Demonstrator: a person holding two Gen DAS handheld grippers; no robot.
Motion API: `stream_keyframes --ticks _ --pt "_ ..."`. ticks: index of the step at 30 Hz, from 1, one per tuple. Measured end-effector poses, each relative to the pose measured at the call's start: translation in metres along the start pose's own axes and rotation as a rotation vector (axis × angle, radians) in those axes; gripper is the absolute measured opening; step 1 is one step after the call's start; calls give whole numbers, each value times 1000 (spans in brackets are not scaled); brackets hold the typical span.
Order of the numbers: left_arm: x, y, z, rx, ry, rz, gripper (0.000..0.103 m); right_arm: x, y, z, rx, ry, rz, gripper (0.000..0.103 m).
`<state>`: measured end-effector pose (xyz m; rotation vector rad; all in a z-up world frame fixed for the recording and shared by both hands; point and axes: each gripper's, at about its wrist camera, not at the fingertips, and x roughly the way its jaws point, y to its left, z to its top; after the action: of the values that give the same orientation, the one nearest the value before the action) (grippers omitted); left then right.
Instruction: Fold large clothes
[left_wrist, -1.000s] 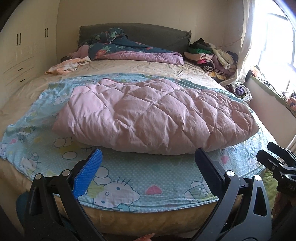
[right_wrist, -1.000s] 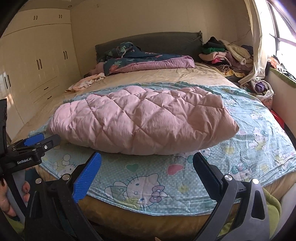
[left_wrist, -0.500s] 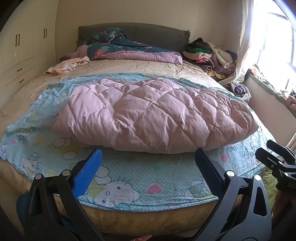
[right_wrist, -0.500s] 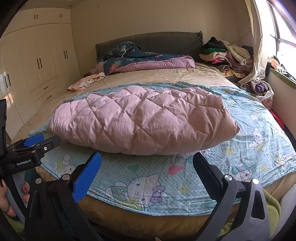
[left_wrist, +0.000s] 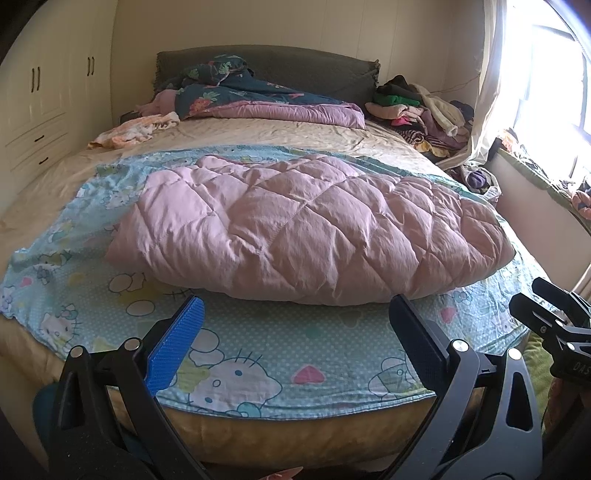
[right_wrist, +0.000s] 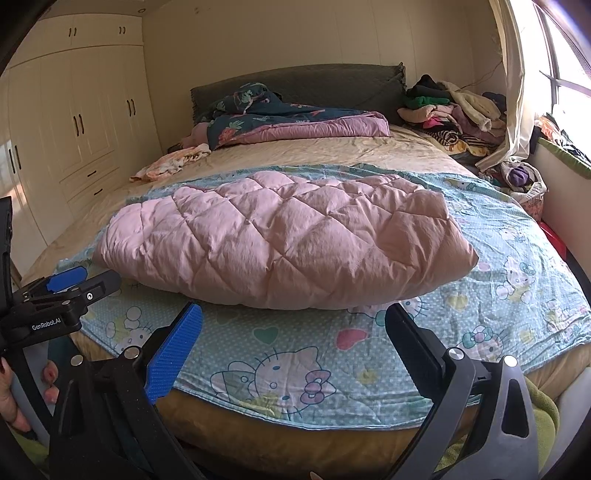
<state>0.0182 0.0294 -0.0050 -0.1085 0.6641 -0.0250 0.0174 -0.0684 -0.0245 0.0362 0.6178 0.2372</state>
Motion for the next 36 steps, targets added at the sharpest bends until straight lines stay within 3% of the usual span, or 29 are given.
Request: stream_keyframes --ticks 36 --pt "-4 4 2 -9 0 19 94 -3 1 1 -8 -7 -13 99"
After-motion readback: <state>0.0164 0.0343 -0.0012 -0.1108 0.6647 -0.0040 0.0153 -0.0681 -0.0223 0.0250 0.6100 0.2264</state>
